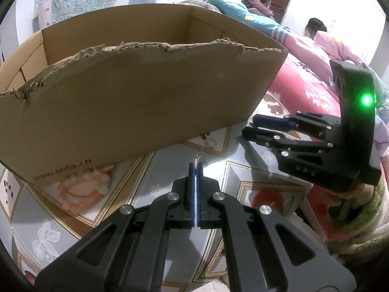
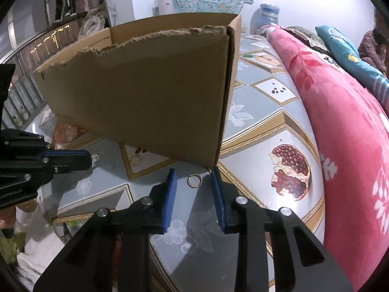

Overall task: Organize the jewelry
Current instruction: 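Carry the gold charm over the box with the left gripper and open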

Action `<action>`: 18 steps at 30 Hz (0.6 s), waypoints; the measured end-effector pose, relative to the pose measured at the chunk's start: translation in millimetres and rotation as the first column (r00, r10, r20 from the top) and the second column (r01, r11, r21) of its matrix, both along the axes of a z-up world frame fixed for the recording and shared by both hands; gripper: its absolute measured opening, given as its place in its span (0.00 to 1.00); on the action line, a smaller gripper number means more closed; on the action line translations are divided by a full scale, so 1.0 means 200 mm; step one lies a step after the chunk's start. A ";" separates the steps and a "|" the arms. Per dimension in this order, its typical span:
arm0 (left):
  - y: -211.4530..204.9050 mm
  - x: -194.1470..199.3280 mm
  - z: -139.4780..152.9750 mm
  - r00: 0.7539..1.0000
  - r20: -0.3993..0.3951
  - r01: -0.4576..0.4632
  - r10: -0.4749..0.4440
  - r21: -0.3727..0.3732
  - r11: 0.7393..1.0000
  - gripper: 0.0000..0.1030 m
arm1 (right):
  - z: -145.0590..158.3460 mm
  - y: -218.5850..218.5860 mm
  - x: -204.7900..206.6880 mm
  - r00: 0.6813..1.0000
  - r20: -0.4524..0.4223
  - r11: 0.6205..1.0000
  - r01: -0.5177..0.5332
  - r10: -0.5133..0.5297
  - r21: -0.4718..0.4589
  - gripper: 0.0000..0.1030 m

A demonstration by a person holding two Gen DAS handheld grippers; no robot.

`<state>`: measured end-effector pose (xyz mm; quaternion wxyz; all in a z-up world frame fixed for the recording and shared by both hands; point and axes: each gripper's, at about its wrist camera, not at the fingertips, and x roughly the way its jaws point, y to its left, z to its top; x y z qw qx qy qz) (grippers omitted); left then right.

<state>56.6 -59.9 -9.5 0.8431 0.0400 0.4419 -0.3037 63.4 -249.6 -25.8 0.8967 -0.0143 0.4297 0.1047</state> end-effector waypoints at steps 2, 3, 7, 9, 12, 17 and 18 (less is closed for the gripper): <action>0.00 0.00 0.00 1.000 -0.001 -0.002 0.002 -0.004 1.000 0.00 | 0.00 0.00 0.00 1.000 0.001 1.000 0.013 -0.013 0.008 0.24; 0.00 0.00 0.00 1.000 -0.001 -0.002 0.002 -0.007 1.000 0.00 | 0.00 0.00 0.00 1.000 0.002 1.000 0.019 -0.019 0.011 0.23; -0.02 0.01 0.00 1.000 -0.004 -0.002 0.002 -0.011 1.000 0.00 | 0.00 -0.01 0.00 0.999 0.001 0.999 0.043 -0.043 0.028 0.12; -0.02 0.01 0.00 1.000 -0.006 -0.003 0.003 -0.013 1.000 0.00 | -0.01 -0.02 0.00 0.999 -0.003 0.998 0.050 -0.050 0.044 0.12; -0.02 0.01 0.00 1.000 -0.004 -0.004 0.004 -0.017 1.000 0.00 | 0.00 -0.03 0.01 0.998 -0.005 0.997 0.060 -0.060 0.054 0.11; 0.00 0.00 0.01 1.000 0.005 -0.007 0.007 -0.022 1.000 0.00 | 0.00 -0.06 0.01 0.997 -0.021 0.993 0.073 -0.071 0.093 0.09; 0.00 -0.01 0.01 1.000 0.007 -0.007 0.007 -0.023 1.000 0.00 | 0.00 -0.07 0.01 0.997 -0.022 0.993 0.074 -0.073 0.096 0.09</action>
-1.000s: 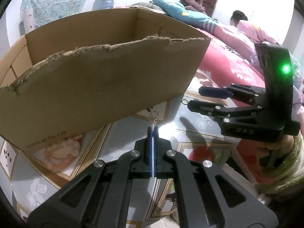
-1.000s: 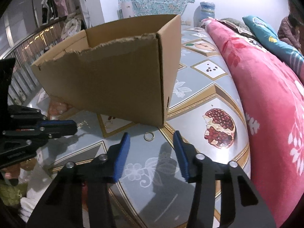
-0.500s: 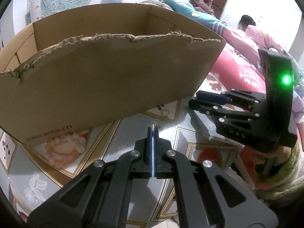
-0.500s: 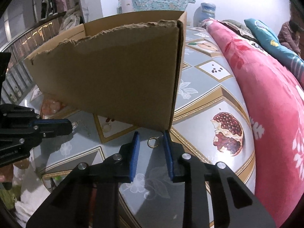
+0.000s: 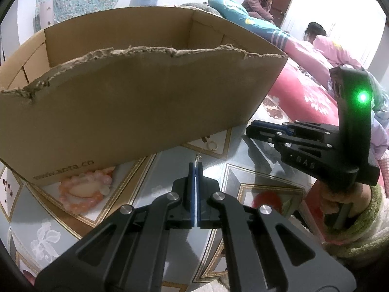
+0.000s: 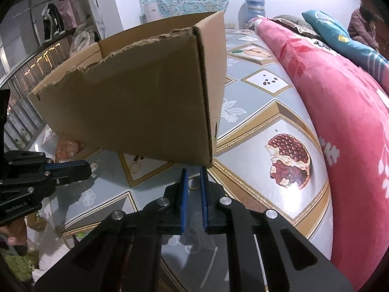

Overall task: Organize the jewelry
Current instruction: 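Carry the gold charm over the box with the left gripper and open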

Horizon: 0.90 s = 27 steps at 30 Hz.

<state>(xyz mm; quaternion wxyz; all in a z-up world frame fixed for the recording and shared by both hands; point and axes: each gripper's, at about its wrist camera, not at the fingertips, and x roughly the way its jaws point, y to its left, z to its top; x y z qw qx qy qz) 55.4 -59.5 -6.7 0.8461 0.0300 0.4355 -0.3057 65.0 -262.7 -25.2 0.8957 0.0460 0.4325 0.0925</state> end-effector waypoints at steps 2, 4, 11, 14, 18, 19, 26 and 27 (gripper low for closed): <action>0.01 -0.01 0.00 1.000 0.007 0.001 -0.001 -0.001 1.000 0.00 | 0.01 -0.01 -0.01 1.000 0.004 1.000 0.002 -0.002 0.003 0.09; 0.02 -0.03 0.02 1.000 0.014 0.001 -0.001 -0.002 1.000 0.00 | 0.03 -0.01 -0.03 1.000 0.010 1.000 0.004 -0.004 0.005 0.09; 0.07 -0.09 0.13 0.999 0.054 0.006 -0.004 -0.039 0.999 0.00 | 0.18 -0.02 -0.13 0.997 0.083 1.000 -0.006 0.005 0.009 0.09; 0.09 -0.13 0.23 0.995 0.103 0.019 -0.013 -0.060 0.998 0.00 | 0.29 -0.02 -0.17 0.990 0.138 1.000 -0.015 0.011 0.027 0.09; 0.14 -0.16 0.40 0.984 0.178 0.036 -0.018 -0.097 0.995 0.00 | 0.45 -0.01 -0.17 0.973 0.226 0.997 -0.056 0.041 0.060 0.09; 0.15 -0.16 0.43 0.981 0.192 0.037 -0.016 -0.104 0.994 0.00 | 0.49 -0.01 -0.16 0.968 0.246 0.995 -0.068 0.049 0.069 0.09; 0.16 0.00 0.56 0.967 0.255 0.013 0.014 -0.103 0.995 0.00 | 0.61 0.08 0.06 0.954 0.276 0.985 -0.144 0.114 0.091 0.09; 0.15 0.06 0.56 0.971 0.237 0.003 0.022 -0.106 0.994 0.00 | 0.60 0.09 0.10 0.958 0.262 0.985 -0.148 0.119 0.094 0.09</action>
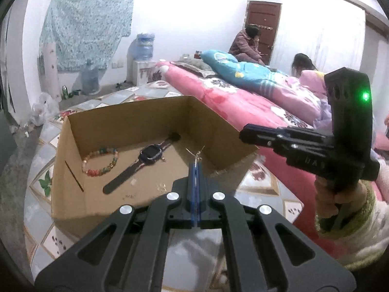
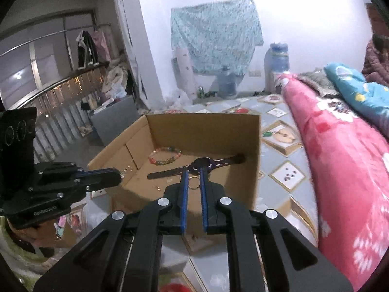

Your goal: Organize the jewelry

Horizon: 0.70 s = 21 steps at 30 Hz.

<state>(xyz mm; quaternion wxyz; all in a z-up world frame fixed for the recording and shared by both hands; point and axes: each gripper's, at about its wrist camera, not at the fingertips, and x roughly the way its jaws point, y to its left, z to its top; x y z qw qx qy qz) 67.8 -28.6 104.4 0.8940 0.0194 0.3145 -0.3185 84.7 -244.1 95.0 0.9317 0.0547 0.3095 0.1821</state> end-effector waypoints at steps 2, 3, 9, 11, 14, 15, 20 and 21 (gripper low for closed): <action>-0.01 0.09 -0.02 1.000 -0.024 -0.012 0.013 0.009 1.000 0.00 | -0.03 0.01 0.10 0.999 -0.044 1.000 -0.008 0.008 0.004 0.09; -0.02 0.13 -0.04 0.999 -0.032 -0.019 0.020 0.017 1.000 0.00 | -0.06 0.01 0.15 0.997 -0.074 1.000 -0.007 0.007 0.003 0.10; -0.08 0.41 -0.16 0.991 -0.130 -0.037 0.044 0.057 0.998 0.00 | -0.17 0.04 0.39 0.977 -0.212 0.999 -0.022 0.016 -0.025 0.10; -0.08 0.46 -0.19 0.985 -0.160 -0.054 0.064 0.064 0.996 0.05 | -0.16 0.04 0.42 0.979 -0.205 0.999 -0.021 0.012 -0.041 0.15; -0.08 0.49 -0.21 0.983 -0.164 -0.077 0.087 0.066 0.995 0.25 | -0.14 0.01 0.41 0.983 -0.183 1.000 -0.005 0.000 -0.030 0.26; -0.07 0.49 -0.22 0.982 -0.161 -0.087 0.096 0.067 0.994 0.26 | -0.14 0.00 0.41 0.984 -0.180 1.000 -0.001 -0.004 -0.025 0.27; -0.05 0.47 -0.23 0.976 -0.168 -0.122 0.136 0.092 0.988 0.41 | -0.12 -0.08 0.36 0.986 -0.168 1.000 0.021 -0.019 0.011 0.27; -0.04 0.45 -0.23 0.975 -0.165 -0.131 0.146 0.101 0.986 0.43 | -0.12 -0.09 0.35 0.986 -0.164 1.000 0.022 -0.018 0.019 0.27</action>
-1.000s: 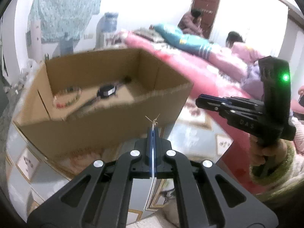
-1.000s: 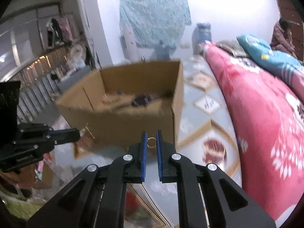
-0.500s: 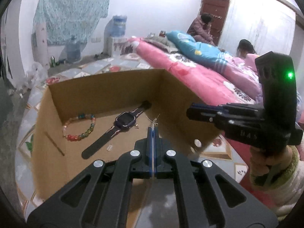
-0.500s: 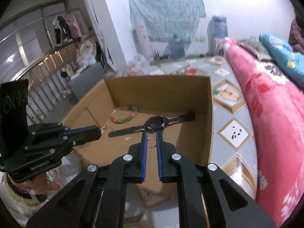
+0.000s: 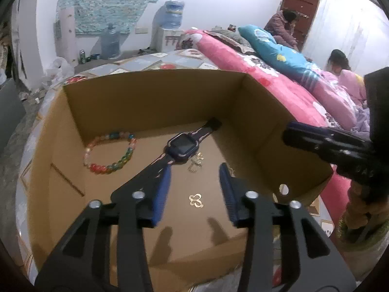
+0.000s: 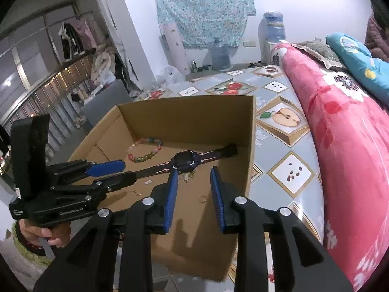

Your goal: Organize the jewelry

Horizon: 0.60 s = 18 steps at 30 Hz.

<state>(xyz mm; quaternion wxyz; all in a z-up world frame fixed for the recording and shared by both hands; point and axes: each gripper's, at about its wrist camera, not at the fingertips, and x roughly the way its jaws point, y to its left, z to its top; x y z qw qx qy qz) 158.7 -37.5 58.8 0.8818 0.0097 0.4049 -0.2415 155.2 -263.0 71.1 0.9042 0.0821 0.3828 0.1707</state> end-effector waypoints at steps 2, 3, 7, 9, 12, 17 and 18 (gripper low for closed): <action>0.00 -0.03 0.02 1.000 0.011 -0.013 0.013 0.014 1.000 0.55 | 0.01 -0.02 -0.04 1.000 0.010 1.000 0.001 -0.001 0.013 0.28; 0.00 -0.06 0.03 1.000 0.020 -0.021 0.021 0.024 0.999 0.57 | 0.02 -0.02 -0.06 1.000 0.018 1.000 0.002 -0.002 0.017 0.32; 0.01 -0.16 0.10 0.999 0.045 -0.032 0.031 0.029 0.999 0.76 | 0.06 -0.04 -0.18 0.999 0.054 1.000 0.000 -0.002 0.031 0.46; 0.01 -0.23 0.13 0.998 0.051 -0.031 0.029 0.032 0.999 0.80 | 0.07 -0.05 -0.23 0.998 0.064 0.999 0.000 -0.002 0.036 0.51; 0.02 -0.32 0.16 0.998 0.051 -0.042 0.040 0.053 0.998 0.82 | 0.08 -0.06 -0.30 0.998 0.067 0.999 0.001 -0.004 0.044 0.57; 0.03 -0.47 0.18 0.999 0.030 -0.046 0.044 0.081 0.996 0.86 | 0.08 -0.06 -0.42 0.998 0.068 0.999 -0.006 0.002 0.048 0.66; 0.03 -0.50 0.17 0.999 0.019 -0.041 0.040 0.087 0.995 0.87 | 0.08 -0.06 -0.44 0.998 0.067 0.999 -0.008 0.005 0.045 0.69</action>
